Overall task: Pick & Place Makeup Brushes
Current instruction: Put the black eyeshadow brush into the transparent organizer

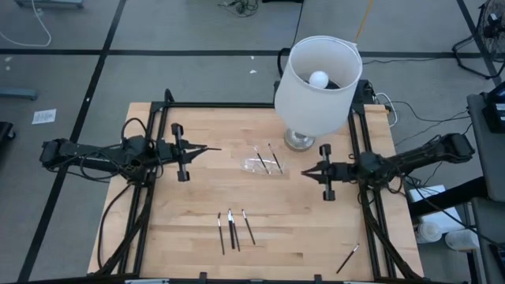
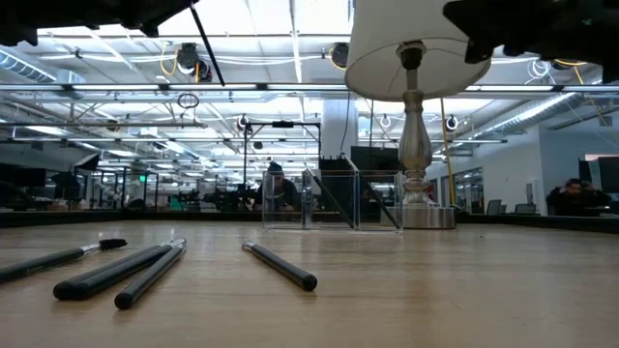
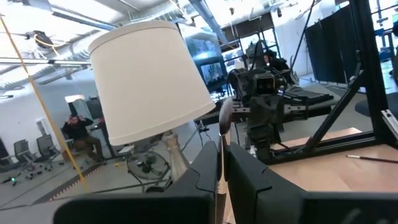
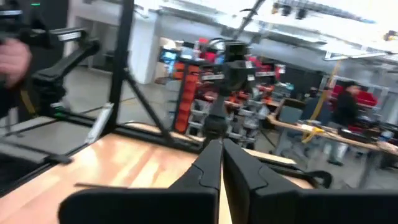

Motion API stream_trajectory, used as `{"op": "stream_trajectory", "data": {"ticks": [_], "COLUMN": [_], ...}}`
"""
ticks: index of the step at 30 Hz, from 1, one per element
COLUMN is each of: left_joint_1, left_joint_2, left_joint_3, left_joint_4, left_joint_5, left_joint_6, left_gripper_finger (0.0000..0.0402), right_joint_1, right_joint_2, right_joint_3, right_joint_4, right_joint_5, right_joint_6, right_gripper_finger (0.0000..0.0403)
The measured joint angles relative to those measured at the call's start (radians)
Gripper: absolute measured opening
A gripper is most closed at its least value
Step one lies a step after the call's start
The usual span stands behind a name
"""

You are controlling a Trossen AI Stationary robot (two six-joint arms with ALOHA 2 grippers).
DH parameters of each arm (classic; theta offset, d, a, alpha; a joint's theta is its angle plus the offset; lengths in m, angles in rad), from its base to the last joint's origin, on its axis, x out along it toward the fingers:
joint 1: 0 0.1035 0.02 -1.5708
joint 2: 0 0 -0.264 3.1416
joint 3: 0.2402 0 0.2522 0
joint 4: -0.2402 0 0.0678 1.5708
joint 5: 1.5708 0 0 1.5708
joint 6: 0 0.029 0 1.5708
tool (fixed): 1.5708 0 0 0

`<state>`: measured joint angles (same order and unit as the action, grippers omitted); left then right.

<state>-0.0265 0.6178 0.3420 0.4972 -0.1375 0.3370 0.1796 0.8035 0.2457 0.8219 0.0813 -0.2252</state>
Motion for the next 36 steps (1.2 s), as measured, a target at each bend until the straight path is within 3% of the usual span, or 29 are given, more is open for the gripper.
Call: {"op": "stream_trajectory", "data": {"ticks": [10,17,24,28,36], "left_joint_1": [0.0,0.01,0.116,0.177,0.24], "left_joint_2": [0.0,0.041,0.356,0.54,0.782], "left_joint_3": [0.0,0.0,0.045,0.056,0.056], "left_joint_4": [0.0,0.089,0.26,0.484,0.714], "left_joint_5": [0.043,0.12,0.149,0.224,0.246], "left_joint_6": [0.004,-0.038,-0.129,-0.225,-0.366], "left_gripper_finger": [0.0015,0.0015,0.0015,0.0015,0.0015], "right_joint_1": [0.032,0.03,0.03,0.03,0.03], "right_joint_2": [-0.231,-0.307,-0.308,-0.308,-0.308], "right_joint_3": [-0.139,-0.176,-0.176,-0.176,-0.178], "right_joint_4": [0.04,0.043,0.042,0.042,0.049], "right_joint_5": [0.051,0.08,0.08,0.079,0.077], "right_joint_6": [0.001,0.003,-0.02,-0.023,-0.024], "right_gripper_finger": [0.0,0.0,0.0,0.0,0.0]}}
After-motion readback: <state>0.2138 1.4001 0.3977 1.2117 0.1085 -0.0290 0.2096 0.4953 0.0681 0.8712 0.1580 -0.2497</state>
